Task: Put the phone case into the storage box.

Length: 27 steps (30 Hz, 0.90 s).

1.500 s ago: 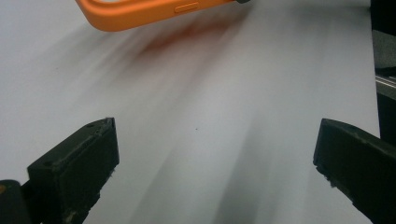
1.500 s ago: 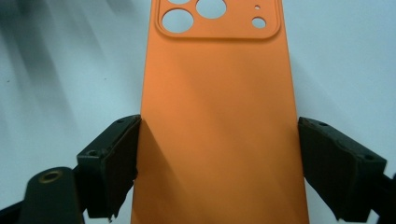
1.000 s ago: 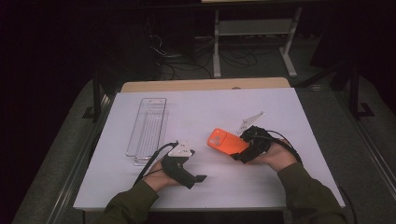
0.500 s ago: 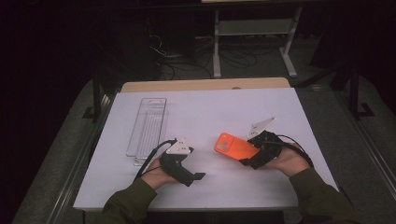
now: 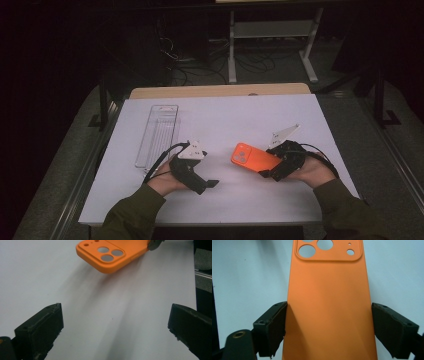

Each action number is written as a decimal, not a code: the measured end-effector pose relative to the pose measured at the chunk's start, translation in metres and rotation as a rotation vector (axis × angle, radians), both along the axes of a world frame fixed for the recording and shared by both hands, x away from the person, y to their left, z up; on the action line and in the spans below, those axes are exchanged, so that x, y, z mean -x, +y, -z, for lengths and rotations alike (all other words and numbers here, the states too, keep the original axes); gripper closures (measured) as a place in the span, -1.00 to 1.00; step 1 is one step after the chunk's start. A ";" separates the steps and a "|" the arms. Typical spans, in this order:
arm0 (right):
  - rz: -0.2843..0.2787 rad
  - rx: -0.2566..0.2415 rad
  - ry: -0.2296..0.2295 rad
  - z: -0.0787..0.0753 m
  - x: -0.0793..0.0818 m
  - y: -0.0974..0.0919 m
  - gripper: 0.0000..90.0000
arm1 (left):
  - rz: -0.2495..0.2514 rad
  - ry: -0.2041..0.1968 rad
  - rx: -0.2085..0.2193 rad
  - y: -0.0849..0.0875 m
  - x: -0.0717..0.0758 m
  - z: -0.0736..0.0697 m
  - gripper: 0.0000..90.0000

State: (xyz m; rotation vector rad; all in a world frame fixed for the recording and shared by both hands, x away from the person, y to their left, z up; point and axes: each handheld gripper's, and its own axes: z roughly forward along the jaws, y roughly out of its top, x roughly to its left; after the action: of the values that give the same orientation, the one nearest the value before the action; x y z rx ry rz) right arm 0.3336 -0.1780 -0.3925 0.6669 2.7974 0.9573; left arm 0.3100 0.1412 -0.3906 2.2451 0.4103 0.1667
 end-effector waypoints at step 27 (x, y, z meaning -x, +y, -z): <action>-0.051 -0.008 0.000 0.000 0.000 0.002 -0.66 | 0.105 -0.003 0.017 -0.008 -0.030 -0.021 -1.00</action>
State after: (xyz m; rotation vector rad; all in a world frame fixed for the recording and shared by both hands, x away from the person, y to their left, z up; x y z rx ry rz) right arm 0.3340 -0.1763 -0.3927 0.5991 2.8245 0.9784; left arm 0.3397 0.1329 -0.3701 2.2431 0.2905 0.1109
